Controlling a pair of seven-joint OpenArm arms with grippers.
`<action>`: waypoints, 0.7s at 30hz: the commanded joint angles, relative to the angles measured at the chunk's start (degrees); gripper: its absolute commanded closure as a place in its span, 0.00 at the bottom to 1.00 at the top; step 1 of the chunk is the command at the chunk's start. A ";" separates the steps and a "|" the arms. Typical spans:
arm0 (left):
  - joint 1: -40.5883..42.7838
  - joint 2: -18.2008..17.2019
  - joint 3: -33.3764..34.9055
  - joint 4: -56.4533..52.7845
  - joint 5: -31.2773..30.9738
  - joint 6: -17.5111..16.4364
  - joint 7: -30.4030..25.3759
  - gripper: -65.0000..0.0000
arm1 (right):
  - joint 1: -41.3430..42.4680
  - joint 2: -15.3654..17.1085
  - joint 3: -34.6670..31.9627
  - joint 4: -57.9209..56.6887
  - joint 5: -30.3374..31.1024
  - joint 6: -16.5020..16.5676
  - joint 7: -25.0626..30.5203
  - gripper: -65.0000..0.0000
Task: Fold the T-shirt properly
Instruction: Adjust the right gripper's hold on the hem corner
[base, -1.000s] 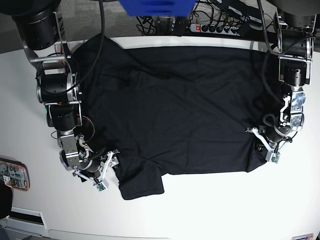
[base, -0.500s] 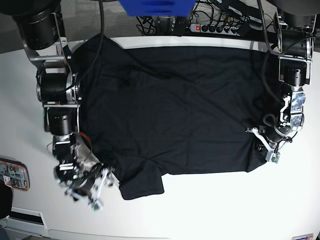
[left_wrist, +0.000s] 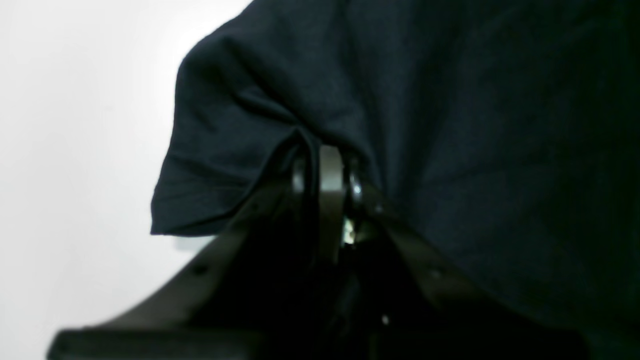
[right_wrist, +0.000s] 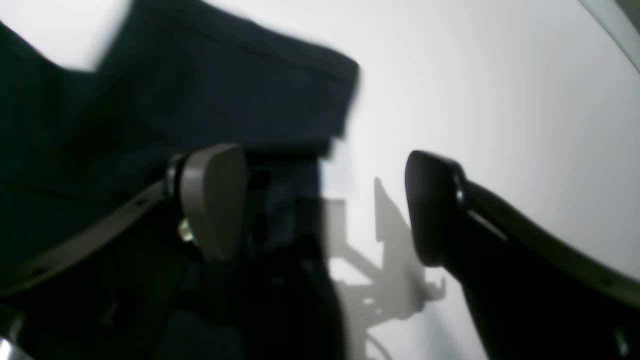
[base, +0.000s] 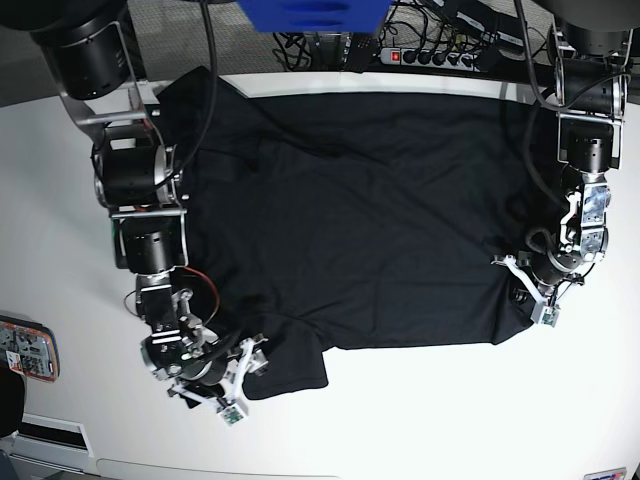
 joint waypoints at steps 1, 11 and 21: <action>-0.22 -0.41 0.33 0.22 0.86 -0.39 2.28 1.00 | 2.18 0.43 0.08 0.90 0.37 -0.14 0.82 0.26; 0.48 -0.41 0.06 0.22 0.86 -0.39 2.28 1.00 | 2.01 0.43 -0.01 -10.35 0.37 -0.14 8.73 0.26; 0.57 -0.41 0.06 0.22 0.78 -0.39 2.28 1.00 | 2.01 0.60 0.08 -14.57 0.19 -0.14 12.25 0.27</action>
